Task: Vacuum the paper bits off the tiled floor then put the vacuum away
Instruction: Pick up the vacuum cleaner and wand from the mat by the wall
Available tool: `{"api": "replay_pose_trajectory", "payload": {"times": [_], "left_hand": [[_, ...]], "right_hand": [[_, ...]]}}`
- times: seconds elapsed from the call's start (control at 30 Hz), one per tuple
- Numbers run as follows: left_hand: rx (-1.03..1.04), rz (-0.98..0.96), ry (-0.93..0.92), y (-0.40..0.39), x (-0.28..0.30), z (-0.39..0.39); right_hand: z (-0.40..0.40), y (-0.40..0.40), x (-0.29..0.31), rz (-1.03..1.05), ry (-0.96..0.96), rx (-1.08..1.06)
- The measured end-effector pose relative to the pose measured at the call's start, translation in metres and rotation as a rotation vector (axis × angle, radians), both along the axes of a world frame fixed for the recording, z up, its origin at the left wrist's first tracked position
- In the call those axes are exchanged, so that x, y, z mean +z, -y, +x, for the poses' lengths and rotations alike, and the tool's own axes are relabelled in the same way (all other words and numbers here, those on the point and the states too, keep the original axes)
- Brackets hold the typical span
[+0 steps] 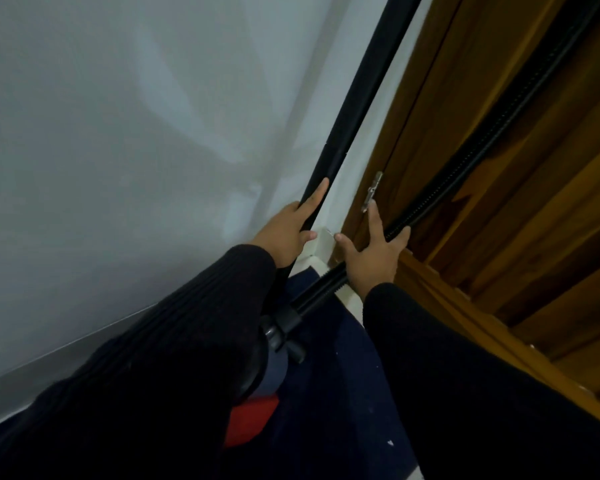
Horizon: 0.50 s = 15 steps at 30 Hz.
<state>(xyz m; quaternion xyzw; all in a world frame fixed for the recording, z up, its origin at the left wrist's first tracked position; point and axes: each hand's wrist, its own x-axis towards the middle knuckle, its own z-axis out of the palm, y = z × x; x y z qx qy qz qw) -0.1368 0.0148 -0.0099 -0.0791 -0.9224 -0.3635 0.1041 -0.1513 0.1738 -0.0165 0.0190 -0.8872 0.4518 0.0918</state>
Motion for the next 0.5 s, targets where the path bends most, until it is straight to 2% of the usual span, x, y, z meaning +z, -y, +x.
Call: {"api": "replay_pose_trajectory", "payload": {"times": [0.17,0.5], "left_hand": [[0.036,-0.063,-0.083,0.005,-0.009,-0.002],[0.068,0.002,-0.157,0.005,-0.016,0.002]], "right_hand": [[-0.017,-0.012,0.012,-0.278,0.062,-0.089],[-0.026,0.017,0.056,-0.314,-0.182,0.071]]}}
